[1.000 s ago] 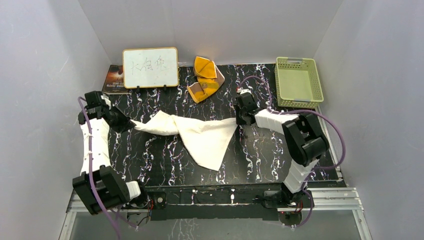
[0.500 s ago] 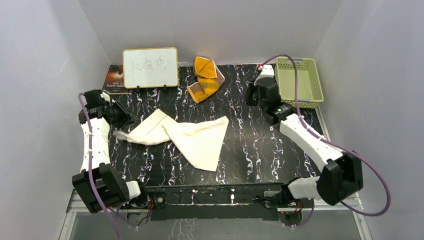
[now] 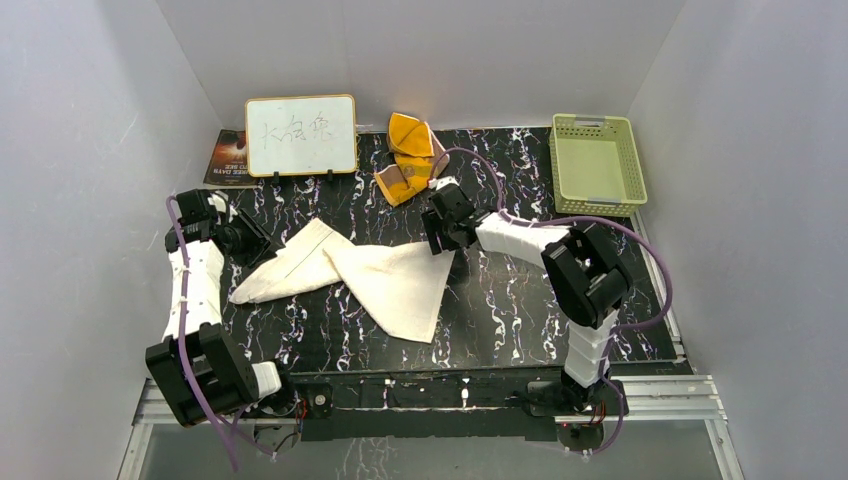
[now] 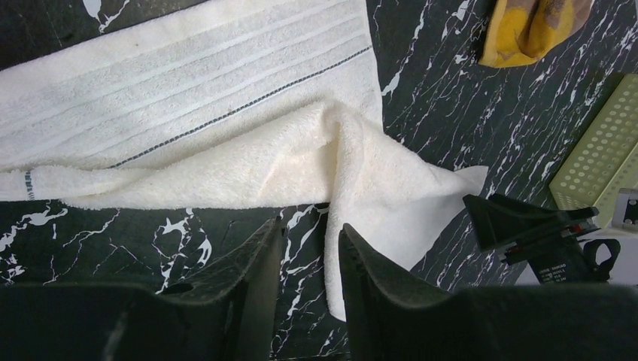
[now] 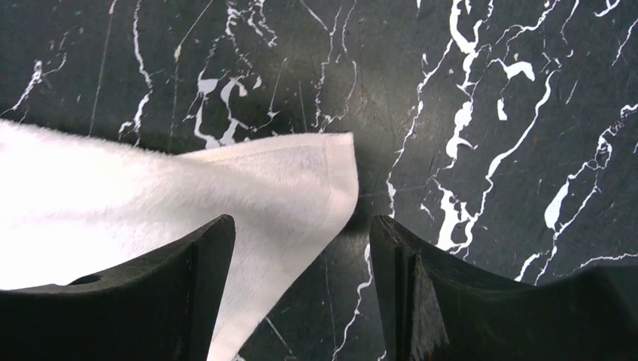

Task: Roll the towels
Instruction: Flatten out the towel at the center of the board.

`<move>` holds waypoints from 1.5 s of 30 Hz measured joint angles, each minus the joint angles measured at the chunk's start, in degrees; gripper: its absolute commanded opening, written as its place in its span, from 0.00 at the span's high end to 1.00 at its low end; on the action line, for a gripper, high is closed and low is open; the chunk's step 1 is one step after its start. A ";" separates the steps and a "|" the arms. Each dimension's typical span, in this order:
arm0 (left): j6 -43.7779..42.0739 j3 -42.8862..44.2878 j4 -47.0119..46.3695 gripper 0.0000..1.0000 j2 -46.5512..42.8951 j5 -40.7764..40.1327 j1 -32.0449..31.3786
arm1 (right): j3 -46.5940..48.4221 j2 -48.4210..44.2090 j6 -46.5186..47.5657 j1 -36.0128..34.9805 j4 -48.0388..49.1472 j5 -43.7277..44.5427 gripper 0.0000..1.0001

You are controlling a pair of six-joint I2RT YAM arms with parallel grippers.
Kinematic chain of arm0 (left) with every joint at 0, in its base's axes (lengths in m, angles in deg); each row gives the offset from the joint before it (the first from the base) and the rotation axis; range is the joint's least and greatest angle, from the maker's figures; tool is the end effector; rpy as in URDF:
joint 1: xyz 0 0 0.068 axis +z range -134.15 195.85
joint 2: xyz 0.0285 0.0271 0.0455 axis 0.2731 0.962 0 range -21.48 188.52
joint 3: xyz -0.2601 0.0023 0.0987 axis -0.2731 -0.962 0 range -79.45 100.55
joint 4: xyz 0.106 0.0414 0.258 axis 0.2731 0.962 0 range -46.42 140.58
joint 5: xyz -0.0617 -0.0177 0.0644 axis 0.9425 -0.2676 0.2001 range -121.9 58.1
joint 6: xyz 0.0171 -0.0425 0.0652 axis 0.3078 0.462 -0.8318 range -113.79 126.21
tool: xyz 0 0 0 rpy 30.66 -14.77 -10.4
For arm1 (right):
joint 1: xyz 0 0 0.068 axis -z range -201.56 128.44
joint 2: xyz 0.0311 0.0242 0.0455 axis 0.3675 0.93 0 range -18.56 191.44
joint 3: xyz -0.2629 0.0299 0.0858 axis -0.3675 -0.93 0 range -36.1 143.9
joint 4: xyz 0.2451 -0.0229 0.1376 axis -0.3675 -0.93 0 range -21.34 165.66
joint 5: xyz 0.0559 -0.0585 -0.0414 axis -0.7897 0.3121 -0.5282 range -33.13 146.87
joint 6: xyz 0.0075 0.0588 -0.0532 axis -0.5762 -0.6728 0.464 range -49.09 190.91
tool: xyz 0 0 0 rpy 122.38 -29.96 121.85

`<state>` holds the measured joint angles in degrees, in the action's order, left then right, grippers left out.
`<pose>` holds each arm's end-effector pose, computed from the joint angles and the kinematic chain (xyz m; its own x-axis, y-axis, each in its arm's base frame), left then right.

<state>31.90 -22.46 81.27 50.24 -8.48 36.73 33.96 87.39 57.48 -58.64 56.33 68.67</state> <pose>0.2828 0.0787 0.2510 -0.6237 -0.6637 -0.4129 -0.4117 0.7280 -0.5483 0.3482 0.2457 0.1489 -0.7529 -0.2838 -0.5938 -0.3313 0.9430 -0.0307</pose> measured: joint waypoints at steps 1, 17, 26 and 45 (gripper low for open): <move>-0.17 -0.02 -0.09 0.67 0.00 0.00 0.00 | 0.57 0.87 0.09 0.09 -0.04 0.28 0.37; -3.19 7.78 -4.57 0.60 15.10 -1.60 -0.52 | 2.21 6.14 0.68 1.03 4.28 -1.05 0.49; -10.05 19.39 -7.52 0.39 30.99 -11.72 -14.58 | -2.45 3.87 -0.17 1.88 9.44 -4.20 0.90; -19.80 20.50 -14.21 0.30 38.25 -25.97 -23.87 | -3.39 3.06 1.03 4.11 9.35 -6.49 0.94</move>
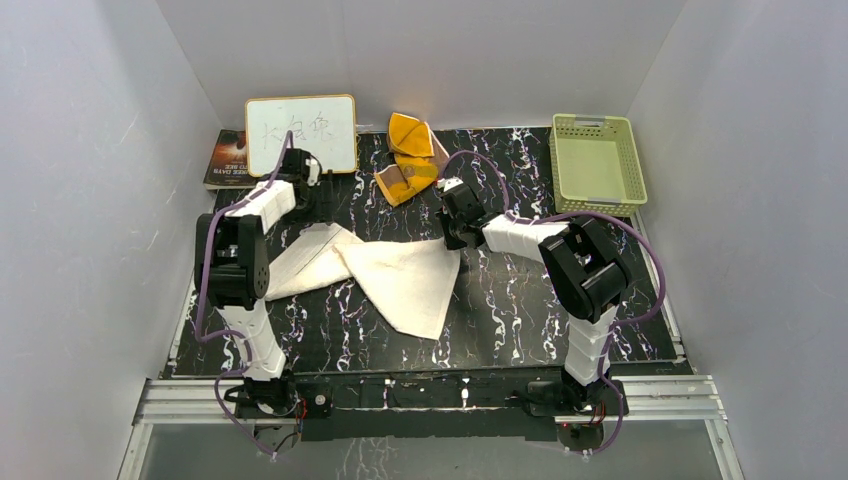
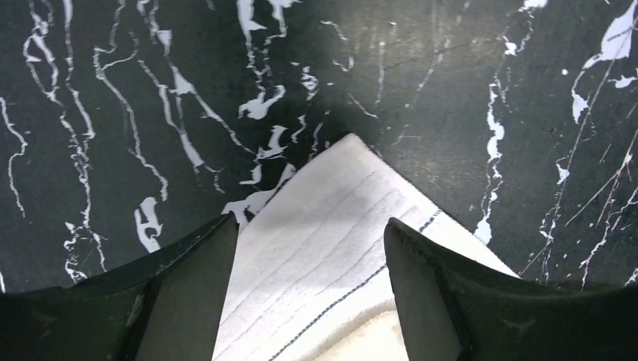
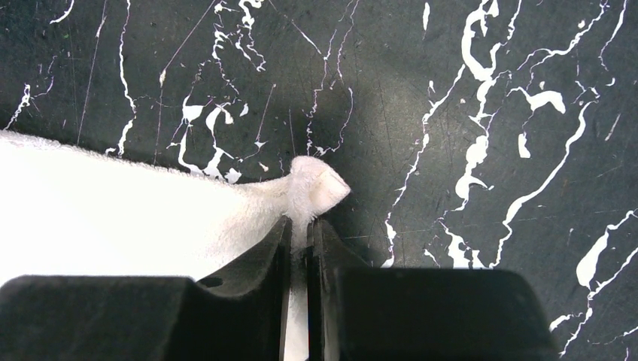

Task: Roll the towels
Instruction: Flatten out the towel at the center of the board.

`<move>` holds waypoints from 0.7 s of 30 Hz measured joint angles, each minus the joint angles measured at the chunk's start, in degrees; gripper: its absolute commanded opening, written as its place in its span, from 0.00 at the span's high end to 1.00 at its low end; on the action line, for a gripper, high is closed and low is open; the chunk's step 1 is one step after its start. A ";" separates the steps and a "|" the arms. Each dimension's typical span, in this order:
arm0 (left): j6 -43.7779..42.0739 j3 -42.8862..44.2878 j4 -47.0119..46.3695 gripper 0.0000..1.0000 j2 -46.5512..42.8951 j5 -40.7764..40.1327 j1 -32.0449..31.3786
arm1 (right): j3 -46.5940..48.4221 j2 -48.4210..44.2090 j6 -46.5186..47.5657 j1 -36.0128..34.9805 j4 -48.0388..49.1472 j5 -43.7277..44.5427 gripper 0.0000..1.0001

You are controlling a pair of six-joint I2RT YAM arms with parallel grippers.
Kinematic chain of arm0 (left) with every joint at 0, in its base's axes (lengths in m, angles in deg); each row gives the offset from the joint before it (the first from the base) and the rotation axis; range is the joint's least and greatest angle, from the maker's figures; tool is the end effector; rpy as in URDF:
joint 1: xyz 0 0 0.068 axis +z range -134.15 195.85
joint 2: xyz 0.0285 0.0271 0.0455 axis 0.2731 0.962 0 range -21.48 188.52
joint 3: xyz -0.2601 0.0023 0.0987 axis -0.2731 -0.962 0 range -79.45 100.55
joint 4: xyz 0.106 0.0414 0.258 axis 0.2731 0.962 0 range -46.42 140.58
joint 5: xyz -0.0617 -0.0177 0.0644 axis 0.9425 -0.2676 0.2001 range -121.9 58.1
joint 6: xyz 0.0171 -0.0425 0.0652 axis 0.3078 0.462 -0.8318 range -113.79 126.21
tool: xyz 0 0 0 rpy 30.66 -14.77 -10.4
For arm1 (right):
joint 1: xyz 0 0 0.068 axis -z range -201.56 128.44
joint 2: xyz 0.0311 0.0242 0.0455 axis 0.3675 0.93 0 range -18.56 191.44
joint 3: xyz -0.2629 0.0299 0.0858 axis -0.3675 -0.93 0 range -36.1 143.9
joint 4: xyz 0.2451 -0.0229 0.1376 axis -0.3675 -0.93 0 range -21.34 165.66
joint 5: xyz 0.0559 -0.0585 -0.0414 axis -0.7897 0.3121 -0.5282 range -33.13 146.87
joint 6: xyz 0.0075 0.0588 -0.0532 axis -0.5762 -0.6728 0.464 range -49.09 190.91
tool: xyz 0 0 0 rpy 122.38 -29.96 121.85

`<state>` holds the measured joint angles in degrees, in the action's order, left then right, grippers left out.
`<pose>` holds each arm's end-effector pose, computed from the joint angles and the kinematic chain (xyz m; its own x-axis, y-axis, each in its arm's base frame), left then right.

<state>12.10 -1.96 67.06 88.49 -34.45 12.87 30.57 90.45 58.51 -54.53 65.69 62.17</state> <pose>0.4487 -0.0203 0.1560 -0.8260 -0.0597 -0.5605 -0.0580 0.9981 -0.0208 0.3662 0.2301 0.1204 -0.7547 -0.2344 -0.6128 -0.3403 0.9384 0.0601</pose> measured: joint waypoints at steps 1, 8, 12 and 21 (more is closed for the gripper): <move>-0.44 -0.44 -0.94 0.30 0.00 -0.66 -0.66 | 0.00 0.00 0.07 0.02 0.00 -0.11 0.94; -2.10 -0.76 -3.82 0.31 2.38 -4.50 -2.25 | -0.11 -0.15 0.28 0.22 -0.04 -0.55 0.94; -2.29 -0.68 -4.66 0.36 3.04 -5.09 -2.25 | -0.17 -0.28 0.33 0.48 -0.37 -0.76 0.94; -3.37 -1.51 -6.84 1.00 3.23 -4.22 -2.95 | -0.94 -1.70 0.35 1.44 -2.23 -1.03 0.94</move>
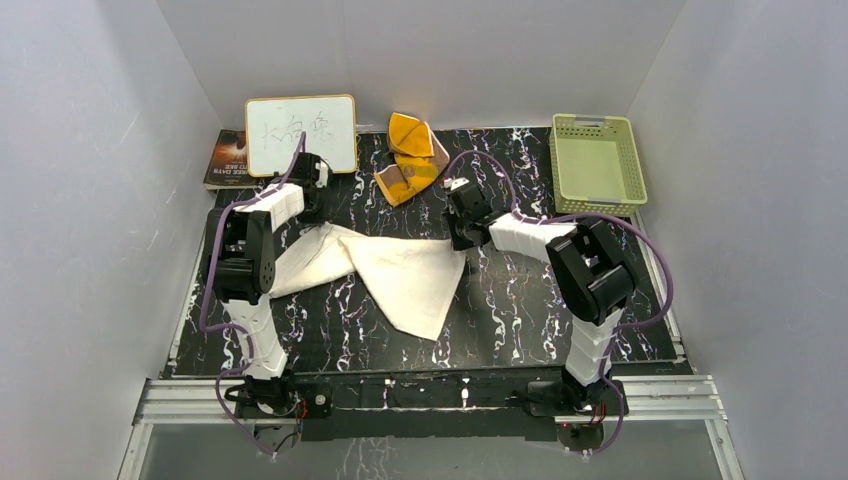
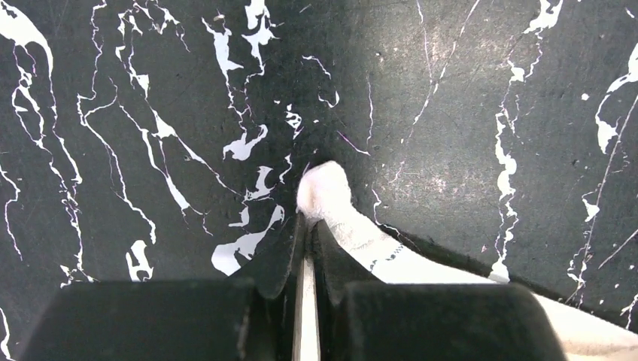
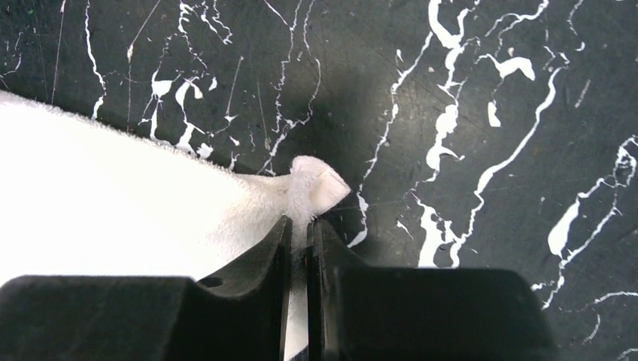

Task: Roll the towels
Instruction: Flatten out the towel at the center of the board.

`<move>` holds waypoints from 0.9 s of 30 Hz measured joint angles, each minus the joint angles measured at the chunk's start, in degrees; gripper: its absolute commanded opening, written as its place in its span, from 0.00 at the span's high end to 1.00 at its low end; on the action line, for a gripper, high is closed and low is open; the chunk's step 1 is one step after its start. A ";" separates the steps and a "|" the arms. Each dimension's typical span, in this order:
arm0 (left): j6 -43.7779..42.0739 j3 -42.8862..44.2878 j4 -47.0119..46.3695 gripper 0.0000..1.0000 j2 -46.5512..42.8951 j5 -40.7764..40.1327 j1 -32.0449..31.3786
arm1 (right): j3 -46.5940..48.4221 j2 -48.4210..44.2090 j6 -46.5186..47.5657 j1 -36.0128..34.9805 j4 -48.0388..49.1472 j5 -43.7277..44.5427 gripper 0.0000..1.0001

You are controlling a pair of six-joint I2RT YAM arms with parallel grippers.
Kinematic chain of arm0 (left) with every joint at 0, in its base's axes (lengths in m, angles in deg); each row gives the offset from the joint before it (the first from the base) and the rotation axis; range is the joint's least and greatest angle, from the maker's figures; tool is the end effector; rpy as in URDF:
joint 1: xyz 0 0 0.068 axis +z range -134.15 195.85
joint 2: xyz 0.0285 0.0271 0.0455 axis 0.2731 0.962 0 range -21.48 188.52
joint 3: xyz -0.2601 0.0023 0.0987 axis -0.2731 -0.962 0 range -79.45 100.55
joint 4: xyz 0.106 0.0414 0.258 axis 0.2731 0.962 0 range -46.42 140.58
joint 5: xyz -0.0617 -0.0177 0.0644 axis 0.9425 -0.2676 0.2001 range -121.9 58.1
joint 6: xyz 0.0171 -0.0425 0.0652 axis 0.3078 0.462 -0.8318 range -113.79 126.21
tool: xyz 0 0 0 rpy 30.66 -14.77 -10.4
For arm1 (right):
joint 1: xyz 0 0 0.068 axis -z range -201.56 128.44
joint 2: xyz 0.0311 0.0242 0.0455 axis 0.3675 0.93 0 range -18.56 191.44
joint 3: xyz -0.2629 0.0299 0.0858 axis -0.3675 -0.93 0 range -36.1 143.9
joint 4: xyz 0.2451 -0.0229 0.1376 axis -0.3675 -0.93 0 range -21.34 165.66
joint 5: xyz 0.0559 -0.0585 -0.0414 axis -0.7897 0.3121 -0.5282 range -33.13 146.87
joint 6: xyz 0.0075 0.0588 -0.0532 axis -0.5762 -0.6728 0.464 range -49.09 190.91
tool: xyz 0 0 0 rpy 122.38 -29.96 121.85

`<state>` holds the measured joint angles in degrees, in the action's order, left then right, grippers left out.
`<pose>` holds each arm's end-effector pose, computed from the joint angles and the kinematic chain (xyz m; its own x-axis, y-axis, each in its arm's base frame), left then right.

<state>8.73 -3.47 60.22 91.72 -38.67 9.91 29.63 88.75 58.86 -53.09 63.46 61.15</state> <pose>0.4571 -0.0394 0.1328 -0.8040 0.0397 -0.5933 -0.0017 0.9976 0.0692 0.3638 0.2173 0.1237 -0.7736 -0.2302 -0.5904 -0.3296 0.9419 0.0647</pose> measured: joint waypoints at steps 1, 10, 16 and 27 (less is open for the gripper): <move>-0.02 0.00 0.00 1.00 0.00 0.07 0.02 | 0.00 -0.26 0.00 0.13 -0.39 -0.09 0.94; 2.60 1.75 3.37 1.00 -0.04 0.61 1.79 | 0.13 -11.08 0.50 2.75 -4.48 1.86 0.95; 6.54 16.33 12.72 1.00 -0.46 0.79 5.20 | 7.93 -17.94 2.05 3.98 -4.57 3.30 1.00; 11.13 21.44 16.41 1.00 -25.79 1.31 5.07 | 3.61 -39.04 1.97 4.15 -6.58 -2.21 1.00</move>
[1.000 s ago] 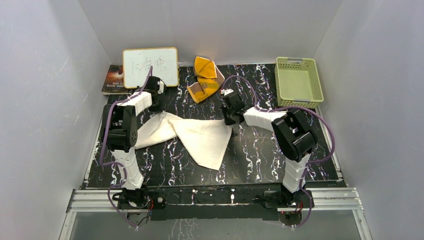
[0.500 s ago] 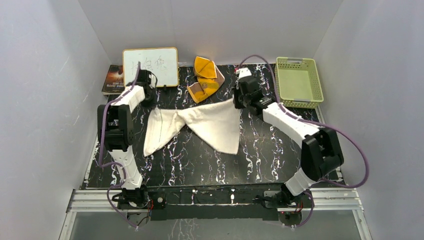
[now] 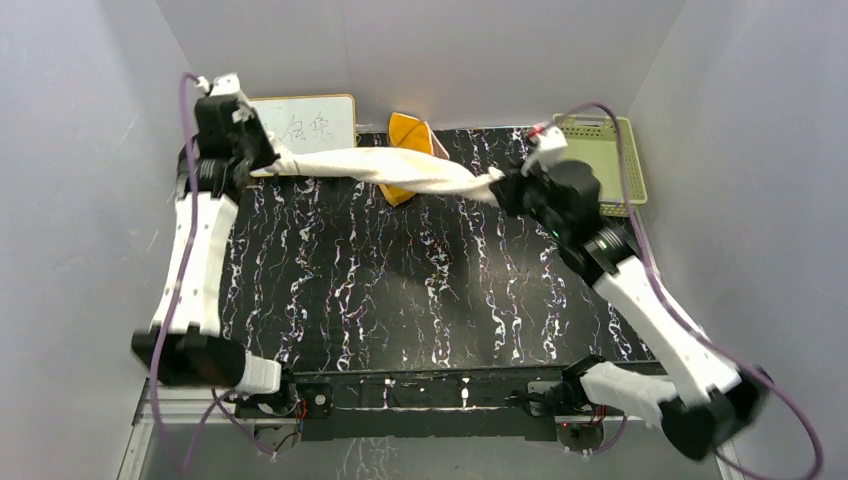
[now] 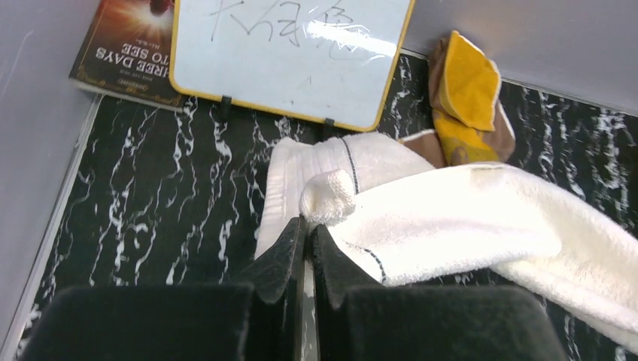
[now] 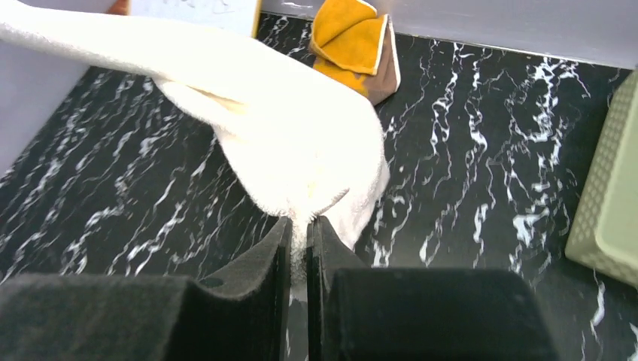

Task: Roll the towels
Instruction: Flatten out the towel at the center of the board.

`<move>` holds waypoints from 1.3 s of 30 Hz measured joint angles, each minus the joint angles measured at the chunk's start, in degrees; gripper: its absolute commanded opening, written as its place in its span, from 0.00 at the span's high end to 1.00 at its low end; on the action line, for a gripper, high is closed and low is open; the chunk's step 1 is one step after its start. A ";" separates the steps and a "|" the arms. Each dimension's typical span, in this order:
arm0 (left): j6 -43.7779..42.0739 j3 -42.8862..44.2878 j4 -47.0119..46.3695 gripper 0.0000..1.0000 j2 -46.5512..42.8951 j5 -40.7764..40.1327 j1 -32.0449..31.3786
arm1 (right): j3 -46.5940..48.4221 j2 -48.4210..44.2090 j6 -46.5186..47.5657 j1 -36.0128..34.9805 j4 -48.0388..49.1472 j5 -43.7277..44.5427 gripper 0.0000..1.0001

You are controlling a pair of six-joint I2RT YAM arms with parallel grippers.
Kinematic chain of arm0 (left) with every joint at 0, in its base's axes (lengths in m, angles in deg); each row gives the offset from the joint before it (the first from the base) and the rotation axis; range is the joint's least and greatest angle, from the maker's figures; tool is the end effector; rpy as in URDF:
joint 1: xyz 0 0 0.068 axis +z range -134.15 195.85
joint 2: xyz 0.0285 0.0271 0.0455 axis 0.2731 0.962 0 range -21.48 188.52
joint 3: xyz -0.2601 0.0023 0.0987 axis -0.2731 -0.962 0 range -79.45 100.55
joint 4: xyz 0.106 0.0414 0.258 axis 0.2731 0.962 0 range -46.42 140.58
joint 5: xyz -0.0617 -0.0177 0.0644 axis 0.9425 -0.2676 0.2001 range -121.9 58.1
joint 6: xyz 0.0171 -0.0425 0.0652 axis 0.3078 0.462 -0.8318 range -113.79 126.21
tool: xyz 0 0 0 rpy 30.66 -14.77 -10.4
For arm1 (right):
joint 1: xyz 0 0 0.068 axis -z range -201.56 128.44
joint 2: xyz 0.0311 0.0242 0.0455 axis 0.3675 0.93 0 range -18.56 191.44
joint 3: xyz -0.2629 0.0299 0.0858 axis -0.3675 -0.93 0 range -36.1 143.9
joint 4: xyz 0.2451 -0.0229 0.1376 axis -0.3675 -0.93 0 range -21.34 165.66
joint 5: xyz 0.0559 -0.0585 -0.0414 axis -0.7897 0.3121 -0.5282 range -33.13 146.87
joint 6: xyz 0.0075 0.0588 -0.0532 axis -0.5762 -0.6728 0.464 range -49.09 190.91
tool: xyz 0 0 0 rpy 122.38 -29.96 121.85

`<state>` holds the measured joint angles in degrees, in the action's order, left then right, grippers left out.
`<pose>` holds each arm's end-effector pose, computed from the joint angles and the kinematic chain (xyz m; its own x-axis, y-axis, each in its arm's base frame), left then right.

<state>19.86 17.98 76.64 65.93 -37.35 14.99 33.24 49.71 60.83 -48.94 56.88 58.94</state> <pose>0.3911 0.0006 0.4326 -0.3633 -0.2295 -0.9030 -0.1628 0.9699 -0.1811 0.2868 0.1458 0.3855 -0.3411 0.0205 -0.9398 -0.3752 0.9137 0.1561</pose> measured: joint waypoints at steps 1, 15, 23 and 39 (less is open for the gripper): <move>0.55 -3.54 0.02 1.00 -4.96 -0.13 0.00 | -3.56 -5.53 -0.48 0.00 -0.63 -0.79 0.97; 2.73 -21.24 4.07 1.00 -21.75 -2.97 0.00 | -22.12 -28.35 -2.29 0.02 1.09 -4.96 0.12; 1.77 -21.31 5.86 1.00 -17.99 -3.10 0.00 | -21.75 -7.98 -1.49 -0.61 0.68 -5.57 0.21; 1.51 -24.24 7.50 1.00 -19.23 -3.63 0.00 | -8.70 23.19 2.34 -15.08 -0.87 -0.87 0.28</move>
<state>21.37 -6.26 84.13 46.70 -40.98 14.99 24.54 72.90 63.17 -64.02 56.00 58.07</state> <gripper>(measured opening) 0.021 0.757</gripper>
